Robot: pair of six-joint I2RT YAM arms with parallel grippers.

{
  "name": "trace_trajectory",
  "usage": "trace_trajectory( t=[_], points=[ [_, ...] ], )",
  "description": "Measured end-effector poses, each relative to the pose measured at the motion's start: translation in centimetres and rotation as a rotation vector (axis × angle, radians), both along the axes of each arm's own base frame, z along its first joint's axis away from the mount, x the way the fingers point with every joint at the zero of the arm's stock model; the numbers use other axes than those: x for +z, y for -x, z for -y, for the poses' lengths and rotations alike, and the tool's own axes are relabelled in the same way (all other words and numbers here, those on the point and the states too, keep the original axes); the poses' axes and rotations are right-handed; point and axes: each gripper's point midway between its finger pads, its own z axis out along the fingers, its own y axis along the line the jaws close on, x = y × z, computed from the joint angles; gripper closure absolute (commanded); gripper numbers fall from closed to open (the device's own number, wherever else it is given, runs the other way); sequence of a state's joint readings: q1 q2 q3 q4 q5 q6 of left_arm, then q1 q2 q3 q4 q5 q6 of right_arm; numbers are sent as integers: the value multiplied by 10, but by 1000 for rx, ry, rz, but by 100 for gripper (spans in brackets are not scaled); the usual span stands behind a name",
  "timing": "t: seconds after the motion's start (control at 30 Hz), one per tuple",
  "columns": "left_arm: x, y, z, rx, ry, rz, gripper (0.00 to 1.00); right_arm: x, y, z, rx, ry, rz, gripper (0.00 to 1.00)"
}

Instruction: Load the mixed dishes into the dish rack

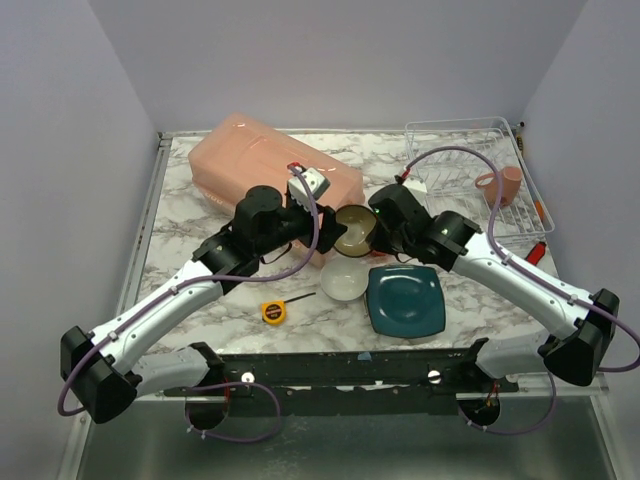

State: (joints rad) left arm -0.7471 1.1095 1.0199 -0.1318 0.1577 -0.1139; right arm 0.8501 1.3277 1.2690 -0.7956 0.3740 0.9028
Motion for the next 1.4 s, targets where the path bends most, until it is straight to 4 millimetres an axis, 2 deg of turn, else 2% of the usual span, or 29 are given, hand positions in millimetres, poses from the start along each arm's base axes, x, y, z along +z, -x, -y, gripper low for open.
trace_trajectory(
  t=[0.17,0.3,0.53,0.67,0.77,0.83,0.9,0.93,1.0,1.03,1.17,1.27,1.4],
  points=[
    [-17,-10,3,34,-71,-22,41,14,-1,-2,-11,7,41,100],
    [-30,-16,-2,68,-119,-35,46,18,1,-4,3,17,58,100],
    [-35,-12,-1,62,-153,-26,54,18,4,-7,42,41,70,100],
    [-35,-14,0,74,-172,-22,63,21,8,-13,66,38,78,100],
    [-34,-15,2,73,-174,-19,82,23,9,-15,79,38,84,100],
    [-31,-16,2,84,-170,-13,98,25,10,-17,89,40,89,100],
    [-28,-19,0,105,-164,-10,100,27,11,-19,95,35,95,100],
    [-28,-21,-1,115,-168,-8,100,28,11,-21,98,30,100,91],
    [-28,-22,-3,123,-171,-5,100,29,11,-23,113,35,108,55],
    [-27,-22,-3,123,-172,-1,100,29,11,-23,124,38,111,42],
    [-36,-13,-7,93,-188,-8,100,40,11,-29,164,9,141,15],
    [-39,-4,-10,67,-186,-21,100,43,14,-28,184,7,147,9],
    [-26,7,-11,15,-114,-43,100,45,21,-28,222,-6,145,8]
  ],
)
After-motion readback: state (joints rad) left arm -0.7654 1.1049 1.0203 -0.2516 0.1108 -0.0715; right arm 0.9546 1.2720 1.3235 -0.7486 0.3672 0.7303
